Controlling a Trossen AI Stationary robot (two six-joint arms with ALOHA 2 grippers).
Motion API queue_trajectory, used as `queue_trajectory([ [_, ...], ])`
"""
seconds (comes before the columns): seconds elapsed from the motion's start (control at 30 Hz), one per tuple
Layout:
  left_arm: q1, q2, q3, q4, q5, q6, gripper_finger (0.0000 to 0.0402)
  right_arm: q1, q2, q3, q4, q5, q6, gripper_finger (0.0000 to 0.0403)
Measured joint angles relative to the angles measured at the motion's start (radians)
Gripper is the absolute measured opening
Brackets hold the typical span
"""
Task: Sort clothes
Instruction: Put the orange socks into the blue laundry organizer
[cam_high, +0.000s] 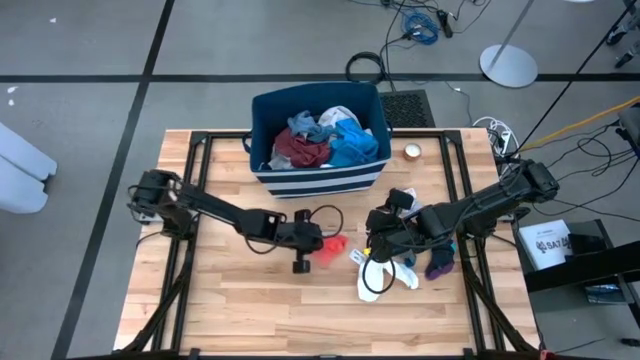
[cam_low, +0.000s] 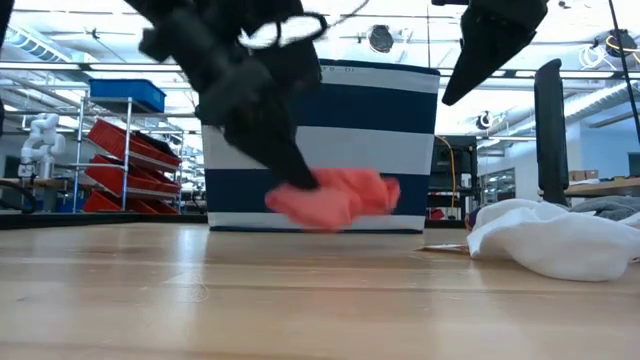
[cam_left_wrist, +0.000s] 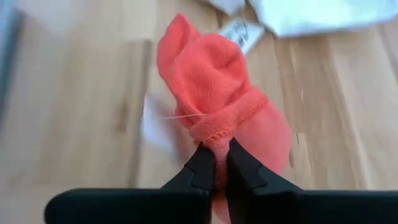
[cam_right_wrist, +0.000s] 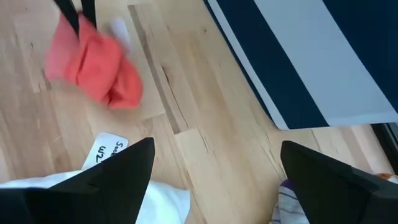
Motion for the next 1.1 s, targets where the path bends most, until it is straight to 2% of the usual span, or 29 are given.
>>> queue_trajectory([
  [0.2,-0.009,-0.145,0.001,-0.051,-0.048,-0.002,0.0018,0.002,0.000,0.000,0.029,-0.004,-0.015,0.0338],
  [0.37,-0.024,-0.221,0.002,-0.023,-0.057,-0.002,0.0017,0.002,0.000,0.000,0.188,-0.057,-0.115,0.0338],
  [0.67,-0.042,-0.233,0.002,-0.017,-0.058,0.003,0.0016,0.019,0.000,0.000,0.491,-0.078,-0.311,0.0338],
  [0.9,-0.042,-0.233,0.002,0.001,-0.057,0.003,0.0021,0.022,0.017,-0.014,0.616,-0.079,-0.383,0.0338],
  [1.0,-0.047,-0.233,0.003,0.041,-0.051,0.005,0.0021,0.019,0.056,-0.039,0.677,-0.110,-0.407,0.0338],
  [1.1,-0.054,-0.233,0.003,0.066,-0.040,0.039,0.0022,0.019,0.084,-0.042,0.681,-0.122,-0.412,0.0338],
])
